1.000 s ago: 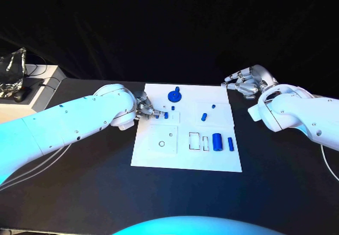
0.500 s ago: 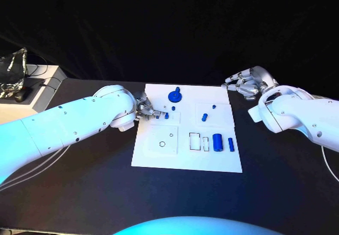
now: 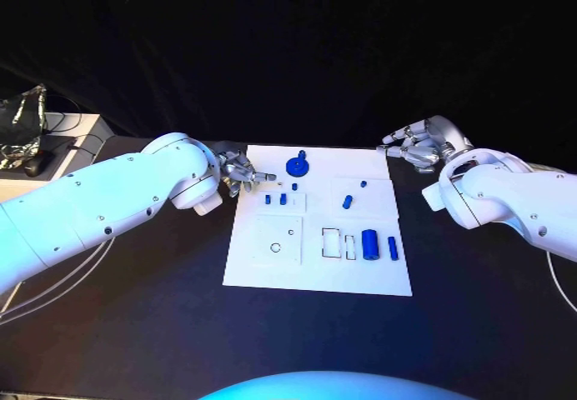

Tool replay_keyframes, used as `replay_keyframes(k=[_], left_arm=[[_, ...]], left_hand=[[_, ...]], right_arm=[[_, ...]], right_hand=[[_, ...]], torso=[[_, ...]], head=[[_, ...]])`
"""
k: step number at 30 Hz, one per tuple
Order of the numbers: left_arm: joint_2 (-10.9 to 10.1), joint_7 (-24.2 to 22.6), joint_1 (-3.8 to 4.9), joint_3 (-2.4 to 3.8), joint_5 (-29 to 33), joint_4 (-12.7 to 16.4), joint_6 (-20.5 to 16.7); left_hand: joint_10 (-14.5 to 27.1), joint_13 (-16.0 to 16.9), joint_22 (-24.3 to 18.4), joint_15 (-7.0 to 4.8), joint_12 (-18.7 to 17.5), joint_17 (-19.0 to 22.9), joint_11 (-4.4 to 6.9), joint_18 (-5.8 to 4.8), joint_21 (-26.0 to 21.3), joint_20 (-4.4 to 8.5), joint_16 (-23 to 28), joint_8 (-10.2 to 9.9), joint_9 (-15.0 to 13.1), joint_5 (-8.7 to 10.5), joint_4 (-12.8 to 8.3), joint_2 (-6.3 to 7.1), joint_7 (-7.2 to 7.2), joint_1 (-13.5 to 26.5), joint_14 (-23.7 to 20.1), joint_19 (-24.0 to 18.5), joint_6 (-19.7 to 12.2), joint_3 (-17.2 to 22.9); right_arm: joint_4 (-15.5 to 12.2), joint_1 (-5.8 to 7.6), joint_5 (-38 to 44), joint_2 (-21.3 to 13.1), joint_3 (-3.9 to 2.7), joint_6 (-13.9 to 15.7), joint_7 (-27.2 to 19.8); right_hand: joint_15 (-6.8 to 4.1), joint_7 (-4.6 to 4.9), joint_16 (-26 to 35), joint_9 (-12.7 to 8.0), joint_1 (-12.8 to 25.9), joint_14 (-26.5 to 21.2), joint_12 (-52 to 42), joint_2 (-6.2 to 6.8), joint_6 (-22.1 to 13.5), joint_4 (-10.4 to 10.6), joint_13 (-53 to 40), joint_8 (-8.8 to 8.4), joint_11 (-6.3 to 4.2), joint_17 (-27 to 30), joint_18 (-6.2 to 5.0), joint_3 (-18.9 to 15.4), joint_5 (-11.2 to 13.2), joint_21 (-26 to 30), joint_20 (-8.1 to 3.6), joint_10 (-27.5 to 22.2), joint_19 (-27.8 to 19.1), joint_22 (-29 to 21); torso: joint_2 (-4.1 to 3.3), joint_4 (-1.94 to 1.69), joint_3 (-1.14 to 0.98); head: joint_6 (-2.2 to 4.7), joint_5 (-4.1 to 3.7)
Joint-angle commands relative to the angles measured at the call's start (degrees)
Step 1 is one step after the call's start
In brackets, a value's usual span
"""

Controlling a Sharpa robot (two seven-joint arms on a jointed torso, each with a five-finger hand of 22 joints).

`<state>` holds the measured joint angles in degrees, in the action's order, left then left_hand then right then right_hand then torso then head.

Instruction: Assemble the parts on the task board

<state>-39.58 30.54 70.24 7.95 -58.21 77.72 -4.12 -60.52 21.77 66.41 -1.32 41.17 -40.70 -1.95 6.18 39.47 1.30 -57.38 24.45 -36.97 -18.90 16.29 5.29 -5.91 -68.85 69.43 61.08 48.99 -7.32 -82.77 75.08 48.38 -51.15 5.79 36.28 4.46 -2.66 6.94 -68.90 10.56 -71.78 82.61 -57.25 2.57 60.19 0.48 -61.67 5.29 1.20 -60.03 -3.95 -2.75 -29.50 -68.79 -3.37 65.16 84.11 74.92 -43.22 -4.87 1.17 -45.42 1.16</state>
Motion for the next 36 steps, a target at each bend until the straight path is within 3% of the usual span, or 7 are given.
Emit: replay_keyframes(k=[1, 6, 10, 15, 24, 32, 36], left_arm=[[0.0, -8.77, 0.01, 0.29, 6.57, 0.32, -5.1], [1.24, -19.18, 0.02, 0.05, 3.11, -0.58, -7.14], [2.95, -24.96, 0.02, -1.29, -3.46, -1.84, -8.71], [5.7, -29.57, 0.0, -3.13, -12.8, -4.79, -9.85], [8.67, -31.18, 0.02, -5.5, -21.4, -9.09, -12.38], [10.73, -29.4, 0.02, -6.07, -24.46, -10.76, -10.43], [11.52, -28.15, 0.02, -6.26, -25.27, -11.26, -9.26]], left_hand=[[2.23, -4.37, -3.07, 1.42, -3.08, 4.04, -1.46, 0.12, -4.09, -1.11, 3.1, -1.24, 6.87, -0.32, -0.62, -1.04, -1.41, -3.08, -1.87, -0.63, -1.32, -0.85], [4.86, -17.55, -9.67, 2.82, -13.79, 13.97, -3.22, -0.25, -12.99, -2.86, 10.69, -5.73, 24.52, -0.57, -10.66, -4.27, -3.07, -16.68, -6.58, -2.3, -1.52, 5.24], [3.82, -18.26, -8.22, 3.4, -18.35, 15.92, -3.97, -0.67, -13.12, -2.93, 12.27, -8.17, 28.87, -0.1, -14.48, -4.03, -1.7, -19.89, -9.13, -5.29, 2.4, 9.05], [3.49, -18.25, -9.28, 4.2, -23.5, 17.07, -4.57, -1.03, -15.17, -4.15, 11.7, -12.65, 32.91, 0.47, -13.67, -1.54, -0.22, -16.23, -10.51, -6.18, 6.24, 7.16], [0.5, -18.23, -3.66, 3.2, -29.48, 14.93, -4.13, -0.2, -10.26, -2.86, 1.24, -19.42, 33.21, 0.17, -16.02, -1.52, -0.05, -17.63, -9.86, -3.79, 10.37, 8.49], [0.67, -18.22, 0.53, 3.2, -30.25, 16.74, -4.0, 0.35, -7.98, -3.26, -4.89, -20.44, 33.16, 0.44, -15.63, -0.35, 0.52, -16.29, -10.61, -4.38, 11.19, 9.02], [-0.71, -18.22, 1.48, 3.08, -29.83, 17.13, -3.83, 0.75, -7.05, -3.13, -7.0, -20.59, 33.17, 0.51, -15.12, -0.39, 0.54, -15.8, -9.39, -3.26, 12.13, 8.74]], right_arm=[[0.0, -0.04, 0.11, -0.02, -0.02, 0.31, -0.93], [0.17, -0.05, -0.4, 0.02, -0.02, 0.8, -1.68], [0.34, -0.05, -0.97, 0.1, -0.01, 1.11, -2.42], [0.57, -0.05, -1.98, 0.32, -0.01, 1.63, -3.68], [0.61, -0.05, -3.27, 0.43, 0.0, 3.46, -5.94], [0.71, -0.03, -4.26, 0.64, 0.0, 4.0, -7.51], [0.82, -0.03, -4.88, 0.78, 0.0, 4.13, -8.08]], right_hand=[[-0.26, 0.19, 0.25, -0.06, 0.24, 0.01, 0.24, -0.05, 0.28, -0.19, 0.0, -0.15, 0.01, 0.06, -0.36, -0.17, -0.37, 0.26, -0.32, -0.3, 1.75, 9.39], [-0.22, 0.31, 0.76, -0.09, 0.2, -0.15, 0.97, -0.02, 0.01, -0.35, 0.6, -0.23, 0.09, 0.62, -0.45, -0.14, -0.48, 0.82, -0.27, -0.9, 1.59, 9.25], [-0.29, 0.45, 2.01, -0.14, -0.18, -0.29, 5.31, -0.28, -0.38, -0.8, 4.8, -0.29, 0.05, 1.76, -0.64, -0.04, -0.5, 2.25, -0.29, -2.89, 1.24, 8.92], [-0.5, 0.33, 4.19, -0.35, -0.54, -0.72, 9.04, -0.59, -0.39, -1.53, 9.61, -0.26, -0.25, 3.38, -0.8, -0.06, -0.5, 4.39, -0.48, -2.44, 0.75, 8.43], [-0.85, 0.46, 11.06, -0.7, -1.27, -1.2, 17.09, -0.89, -0.51, -3.08, 20.13, -0.32, -0.5, 8.61, -1.27, 0.48, -0.97, 11.04, -0.84, -1.26, -0.26, 7.04], [-0.12, 0.78, 23.52, -1.27, -1.28, -4.42, 27.92, -0.8, -0.3, -3.62, 32.94, -0.82, 0.17, 18.13, -3.56, 1.44, -1.12, 46.4, 0.01, 0.35, -7.43, -5.46], [0.17, 0.92, 27.32, -1.62, -1.3, -4.17, 32.57, -0.69, -0.16, -3.79, 40.11, -0.97, 0.49, 21.56, -2.86, 1.74, -1.18, 52.76, 0.2, 2.37, -5.68, -10.93]], torso=[[-0.07, 0.04, 0.04], [-0.08, -0.03, 0.02], [-0.16, 0.07, 0.06], [-0.27, 0.18, 0.06], [-0.28, 0.14, -0.04], [-0.39, 0.22, -0.04], [-0.35, 0.25, 0.03]], head=[[0.27, -0.08], [0.61, -0.35], [0.98, -0.46], [1.57, -0.49], [1.97, -0.99], [2.17, -0.95], [2.05, -1.1]])
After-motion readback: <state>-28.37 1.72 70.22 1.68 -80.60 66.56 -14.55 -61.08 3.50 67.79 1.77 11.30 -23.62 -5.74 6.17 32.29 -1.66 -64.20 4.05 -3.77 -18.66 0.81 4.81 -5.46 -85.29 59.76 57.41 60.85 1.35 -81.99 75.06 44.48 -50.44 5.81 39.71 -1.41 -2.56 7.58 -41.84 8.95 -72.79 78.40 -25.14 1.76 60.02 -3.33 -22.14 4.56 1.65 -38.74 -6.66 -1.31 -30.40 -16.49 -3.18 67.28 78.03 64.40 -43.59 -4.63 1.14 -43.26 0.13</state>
